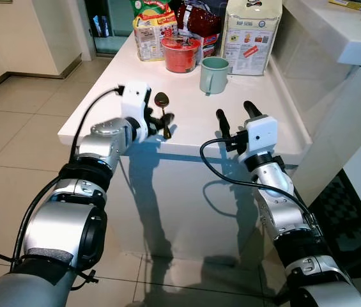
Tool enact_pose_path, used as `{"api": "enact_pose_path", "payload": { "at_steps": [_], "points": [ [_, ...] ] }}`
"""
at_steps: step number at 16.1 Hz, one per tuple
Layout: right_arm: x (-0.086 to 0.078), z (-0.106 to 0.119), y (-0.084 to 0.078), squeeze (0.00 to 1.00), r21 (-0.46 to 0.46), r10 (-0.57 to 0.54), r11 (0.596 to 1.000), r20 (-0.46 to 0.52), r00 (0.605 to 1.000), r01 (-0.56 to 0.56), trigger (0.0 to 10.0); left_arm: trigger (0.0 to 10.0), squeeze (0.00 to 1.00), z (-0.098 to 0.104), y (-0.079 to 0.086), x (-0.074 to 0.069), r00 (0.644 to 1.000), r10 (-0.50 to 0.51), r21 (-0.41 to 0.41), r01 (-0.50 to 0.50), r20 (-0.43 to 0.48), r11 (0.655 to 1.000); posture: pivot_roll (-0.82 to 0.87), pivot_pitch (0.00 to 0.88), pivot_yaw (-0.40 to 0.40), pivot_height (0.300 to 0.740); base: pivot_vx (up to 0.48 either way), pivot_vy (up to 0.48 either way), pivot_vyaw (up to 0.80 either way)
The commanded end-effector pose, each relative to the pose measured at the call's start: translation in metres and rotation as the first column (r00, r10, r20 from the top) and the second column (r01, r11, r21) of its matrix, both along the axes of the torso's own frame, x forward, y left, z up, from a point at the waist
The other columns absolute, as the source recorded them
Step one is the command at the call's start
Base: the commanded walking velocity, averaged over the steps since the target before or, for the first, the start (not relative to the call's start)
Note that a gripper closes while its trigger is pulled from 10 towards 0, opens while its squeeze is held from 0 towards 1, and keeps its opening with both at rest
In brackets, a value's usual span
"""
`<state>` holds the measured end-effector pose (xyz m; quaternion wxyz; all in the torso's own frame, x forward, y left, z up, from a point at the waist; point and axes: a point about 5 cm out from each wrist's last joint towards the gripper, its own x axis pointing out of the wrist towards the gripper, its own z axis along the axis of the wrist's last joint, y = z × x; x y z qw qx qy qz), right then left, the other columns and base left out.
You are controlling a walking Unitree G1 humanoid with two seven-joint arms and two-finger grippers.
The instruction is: Setting the table
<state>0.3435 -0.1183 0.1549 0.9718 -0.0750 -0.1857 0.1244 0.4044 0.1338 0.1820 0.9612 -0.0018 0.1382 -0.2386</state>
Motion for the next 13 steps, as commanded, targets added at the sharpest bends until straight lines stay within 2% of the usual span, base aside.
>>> {"api": "enact_pose_path", "payload": {
  "at_steps": [1,4,13],
  "points": [
    [-0.001,0.001,-0.002,0.0,0.0,-0.005,1.0,0.006,1.0,0.005,10.0,10.0,0.0,0.003,-0.003,0.001,1.0,-0.019,-0.008,0.019,-0.014,1.0,0.03,0.003,0.033,0.74,0.0,0.0,0.0],
    [-0.002,0.001,-0.004,0.0,-0.005,-0.008,1.0,0.005,1.0,0.008,10.0,10.0,0.0,-0.011,-0.011,-0.004,0.994,-0.064,0.013,0.065,-0.085,0.998,0.02,0.0,0.032,0.74,0.0,0.0,0.0],
    [-0.004,-0.002,-0.009,0.0,-0.013,-0.032,0.999,-0.001,0.999,0.032,10.0,10.0,0.0,-0.038,-0.023,-0.016,0.979,-0.141,0.089,0.155,-0.146,0.984,0.0,0.006,0.048,0.74,0.0,0.0,0.0]
  ]
}}
